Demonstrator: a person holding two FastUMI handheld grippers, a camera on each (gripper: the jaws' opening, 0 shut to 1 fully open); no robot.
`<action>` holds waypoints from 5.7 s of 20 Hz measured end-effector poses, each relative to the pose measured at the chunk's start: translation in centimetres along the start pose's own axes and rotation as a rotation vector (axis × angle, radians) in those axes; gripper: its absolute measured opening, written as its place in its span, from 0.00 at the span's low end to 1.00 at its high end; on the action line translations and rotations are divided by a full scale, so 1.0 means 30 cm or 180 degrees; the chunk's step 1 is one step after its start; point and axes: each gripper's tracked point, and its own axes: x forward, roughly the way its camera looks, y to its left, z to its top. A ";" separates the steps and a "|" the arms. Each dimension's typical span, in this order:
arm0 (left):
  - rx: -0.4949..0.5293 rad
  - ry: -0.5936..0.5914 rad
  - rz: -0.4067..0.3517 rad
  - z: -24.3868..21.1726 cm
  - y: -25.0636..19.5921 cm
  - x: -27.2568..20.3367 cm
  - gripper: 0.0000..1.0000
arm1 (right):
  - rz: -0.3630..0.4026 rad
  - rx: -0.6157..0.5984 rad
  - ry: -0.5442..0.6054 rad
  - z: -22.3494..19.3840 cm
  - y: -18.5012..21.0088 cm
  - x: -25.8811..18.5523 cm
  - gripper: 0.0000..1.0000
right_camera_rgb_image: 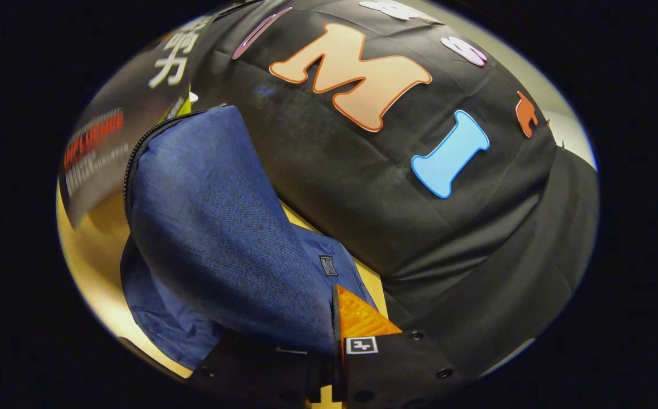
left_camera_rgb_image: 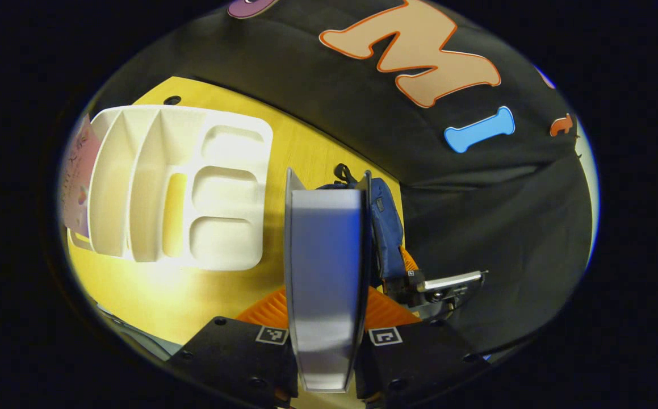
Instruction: Open the schoolbag, grab two books from the bookshelf and put them into the schoolbag.
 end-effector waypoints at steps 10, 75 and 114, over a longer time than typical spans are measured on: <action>-0.0276 -0.0391 -0.0711 -0.010 -0.163 0.445 0.36 | 0.0013 0.0429 -0.0080 0.020 -0.025 -0.014 0.08; 0.0554 -0.0818 0.0890 0.323 0.469 -0.690 0.93 | 0.0077 0.0572 0.0380 -0.030 0.116 -0.073 0.07; 0.0091 0.0519 0.1955 0.452 0.989 -0.448 0.40 | -0.0079 0.0374 0.0588 -0.041 0.162 -0.065 0.07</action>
